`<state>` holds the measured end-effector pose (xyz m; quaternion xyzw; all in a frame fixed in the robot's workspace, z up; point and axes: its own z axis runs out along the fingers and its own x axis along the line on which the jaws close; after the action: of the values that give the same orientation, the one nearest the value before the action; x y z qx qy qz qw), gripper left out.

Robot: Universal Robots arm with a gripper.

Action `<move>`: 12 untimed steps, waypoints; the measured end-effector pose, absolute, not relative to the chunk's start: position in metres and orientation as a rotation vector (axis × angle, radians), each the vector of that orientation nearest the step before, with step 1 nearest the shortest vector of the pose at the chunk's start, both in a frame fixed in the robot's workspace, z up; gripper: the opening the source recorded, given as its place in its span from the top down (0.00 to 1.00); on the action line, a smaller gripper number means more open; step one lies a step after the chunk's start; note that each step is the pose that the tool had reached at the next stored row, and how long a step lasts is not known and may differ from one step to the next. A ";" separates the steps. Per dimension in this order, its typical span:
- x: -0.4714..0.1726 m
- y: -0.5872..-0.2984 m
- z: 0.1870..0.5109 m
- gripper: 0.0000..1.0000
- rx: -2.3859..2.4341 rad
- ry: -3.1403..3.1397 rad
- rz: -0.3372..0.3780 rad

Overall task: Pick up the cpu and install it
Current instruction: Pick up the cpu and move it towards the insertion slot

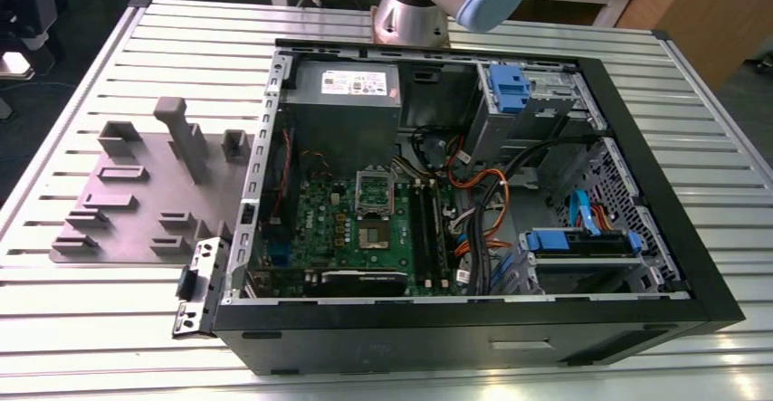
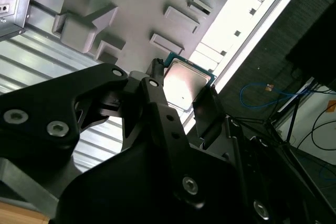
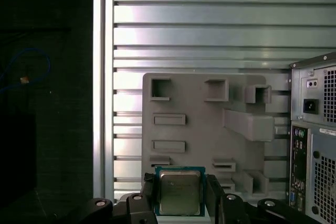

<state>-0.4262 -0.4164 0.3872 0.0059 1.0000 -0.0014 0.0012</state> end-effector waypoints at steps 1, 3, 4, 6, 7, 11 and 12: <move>-0.426 -0.417 0.387 0.53 0.018 3.139 -0.004; -0.426 -0.418 0.387 0.53 0.019 3.139 -0.004; -0.426 -0.418 0.387 0.53 0.019 3.139 -0.004; -0.426 -0.419 0.387 0.53 0.019 3.139 -0.004; -0.426 -0.419 0.387 0.53 0.019 3.139 -0.004; -0.423 -0.419 0.387 0.53 0.019 3.139 -0.004; -0.423 -0.419 0.387 0.53 0.019 3.139 -0.004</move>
<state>-0.4226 -0.4189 0.3871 0.0059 1.0000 -0.0014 0.0012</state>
